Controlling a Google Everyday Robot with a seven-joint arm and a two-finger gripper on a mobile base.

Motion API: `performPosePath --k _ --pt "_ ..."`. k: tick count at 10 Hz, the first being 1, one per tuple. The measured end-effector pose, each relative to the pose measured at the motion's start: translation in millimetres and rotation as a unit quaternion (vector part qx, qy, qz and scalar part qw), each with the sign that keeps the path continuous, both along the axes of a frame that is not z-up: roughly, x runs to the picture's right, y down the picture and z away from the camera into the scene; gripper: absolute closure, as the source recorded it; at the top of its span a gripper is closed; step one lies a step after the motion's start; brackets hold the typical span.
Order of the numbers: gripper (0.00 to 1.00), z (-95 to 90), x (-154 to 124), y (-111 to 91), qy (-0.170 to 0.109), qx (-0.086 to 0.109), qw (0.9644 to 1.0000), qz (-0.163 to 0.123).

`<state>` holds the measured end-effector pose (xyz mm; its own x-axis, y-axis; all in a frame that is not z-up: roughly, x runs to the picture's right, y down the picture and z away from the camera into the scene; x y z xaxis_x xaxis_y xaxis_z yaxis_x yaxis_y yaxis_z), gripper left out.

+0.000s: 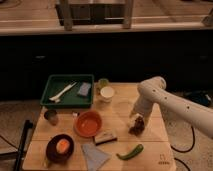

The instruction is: Place grapes in table surface

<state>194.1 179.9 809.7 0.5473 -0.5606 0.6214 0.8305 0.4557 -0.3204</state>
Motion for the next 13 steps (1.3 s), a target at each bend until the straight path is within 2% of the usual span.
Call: performPosePath --k 5,13 --pt "0.2 3.8 0.0 1.3 -0.009 -0.012 0.9999 0.003" --pt "0.2 5.2 0.1 2.0 -0.014 -0.016 0.9998 0.005"
